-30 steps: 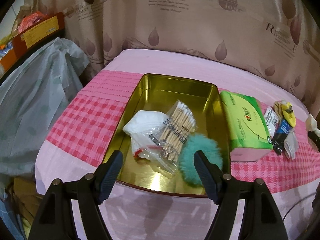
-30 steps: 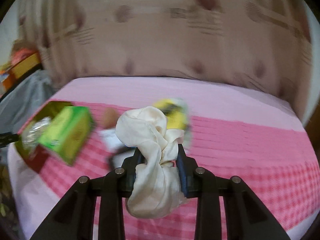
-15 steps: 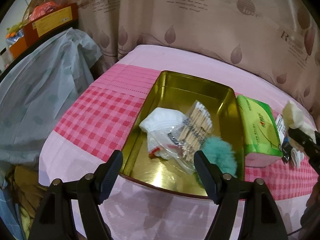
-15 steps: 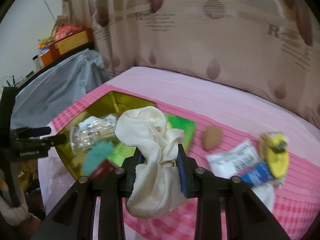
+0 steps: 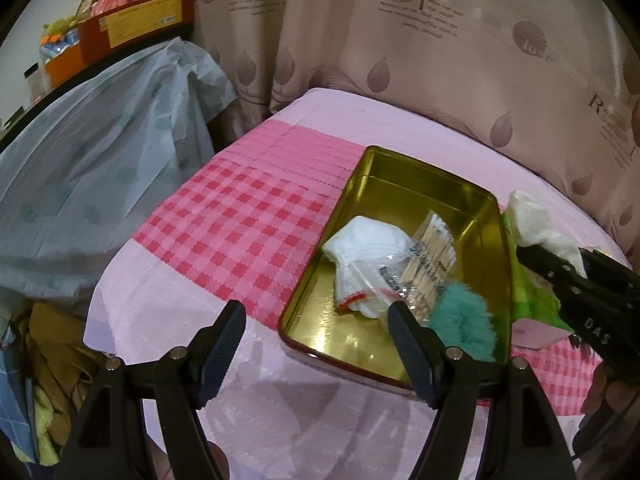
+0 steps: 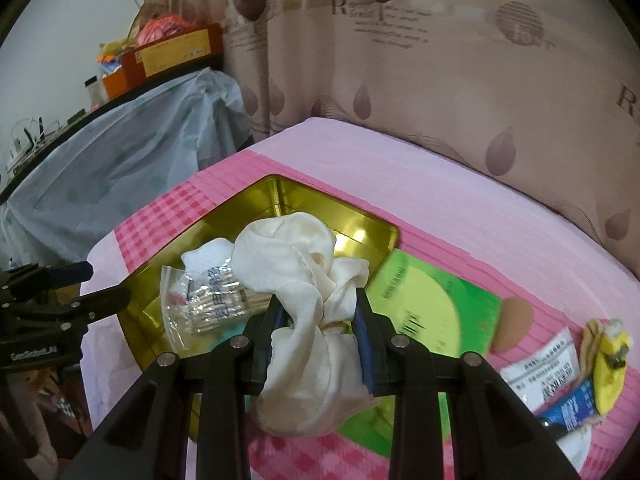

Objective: Organize soft objects
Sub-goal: 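Lower the cream cloth into the tin and open the right gripper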

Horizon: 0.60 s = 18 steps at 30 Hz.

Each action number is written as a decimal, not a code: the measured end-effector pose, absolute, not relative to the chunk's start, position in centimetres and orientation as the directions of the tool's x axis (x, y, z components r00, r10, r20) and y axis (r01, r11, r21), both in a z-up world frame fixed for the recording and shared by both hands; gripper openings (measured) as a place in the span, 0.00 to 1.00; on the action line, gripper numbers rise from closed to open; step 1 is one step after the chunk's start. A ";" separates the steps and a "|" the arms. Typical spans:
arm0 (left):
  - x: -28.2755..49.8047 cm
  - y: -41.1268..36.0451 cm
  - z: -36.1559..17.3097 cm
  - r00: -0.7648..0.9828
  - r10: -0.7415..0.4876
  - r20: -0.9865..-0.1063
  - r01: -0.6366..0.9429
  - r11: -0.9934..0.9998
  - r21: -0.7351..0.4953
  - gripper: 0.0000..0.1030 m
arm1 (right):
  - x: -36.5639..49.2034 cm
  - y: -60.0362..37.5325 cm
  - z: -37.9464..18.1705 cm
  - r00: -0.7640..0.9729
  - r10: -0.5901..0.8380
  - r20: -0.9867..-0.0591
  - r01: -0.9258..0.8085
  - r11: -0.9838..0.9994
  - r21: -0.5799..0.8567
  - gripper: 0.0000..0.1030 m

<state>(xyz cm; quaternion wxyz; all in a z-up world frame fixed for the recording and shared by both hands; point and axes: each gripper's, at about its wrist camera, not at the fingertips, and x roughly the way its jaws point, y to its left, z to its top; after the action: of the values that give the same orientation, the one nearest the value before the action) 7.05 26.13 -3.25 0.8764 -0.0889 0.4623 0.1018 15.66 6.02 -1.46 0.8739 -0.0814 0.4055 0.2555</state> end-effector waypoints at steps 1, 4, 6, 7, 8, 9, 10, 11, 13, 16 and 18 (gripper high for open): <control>7.0 26.3 -3.2 0.550 0.099 -0.829 -0.265 0.962 -0.062 0.73 | 15.8 6.6 -1.6 0.538 0.380 -0.753 -0.520 0.852 0.059 0.28; 7.0 26.6 -3.2 0.548 0.104 -0.830 -0.275 0.959 -0.062 0.73 | 16.1 7.9 -2.0 0.535 0.373 -0.759 -0.539 0.842 0.033 0.28; 7.0 26.8 -3.3 0.543 0.112 -0.832 -0.286 0.957 -0.057 0.73 | 16.4 8.6 -2.3 0.531 0.369 -0.763 -0.546 0.837 0.025 0.28; 7.1 26.8 -3.3 0.541 0.113 -0.834 -0.288 0.956 -0.057 0.73 | 16.6 8.8 -2.5 0.528 0.367 -0.766 -0.549 0.836 0.021 0.28; 7.1 26.9 -3.4 0.537 0.113 -0.836 -0.290 0.955 -0.057 0.73 | 16.7 9.0 -2.7 0.527 0.362 -0.769 -0.550 0.835 0.016 0.29; 7.2 26.9 -3.4 0.533 0.116 -0.838 -0.293 0.955 -0.054 0.73 | 16.9 9.2 -2.9 0.526 0.356 -0.772 -0.550 0.835 0.011 0.29; 7.2 27.0 -3.5 0.530 0.120 -0.839 -0.297 0.954 -0.051 0.73 | 17.0 9.4 -3.1 0.522 0.354 -0.776 -0.551 0.834 0.010 0.29; 7.2 27.1 -3.6 0.528 0.122 -0.840 -0.300 0.953 -0.050 0.73 | 17.0 9.4 -3.3 0.519 0.353 -0.778 -0.552 0.834 0.010 0.29; 7.3 27.2 -3.7 0.522 0.121 -0.844 -0.303 0.952 -0.051 0.73 | 17.1 9.6 -3.7 0.510 0.353 -0.784 -0.553 0.833 0.016 0.30; 7.4 27.1 -3.8 0.519 0.124 -0.846 -0.304 0.952 -0.047 0.73 | 17.0 10.0 -4.1 0.508 0.352 -0.786 -0.560 0.828 0.009 0.30; 7.4 27.1 -3.8 0.520 0.125 -0.845 -0.302 0.952 -0.045 0.73 | 17.1 10.2 -4.2 0.504 0.354 -0.787 -0.563 0.826 0.011 0.31</control>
<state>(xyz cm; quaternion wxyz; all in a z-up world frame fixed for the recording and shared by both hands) 7.45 27.11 -3.79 0.8667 -0.0933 0.4744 0.1231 17.06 10.15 -4.22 0.8583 -0.1241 0.4200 0.2672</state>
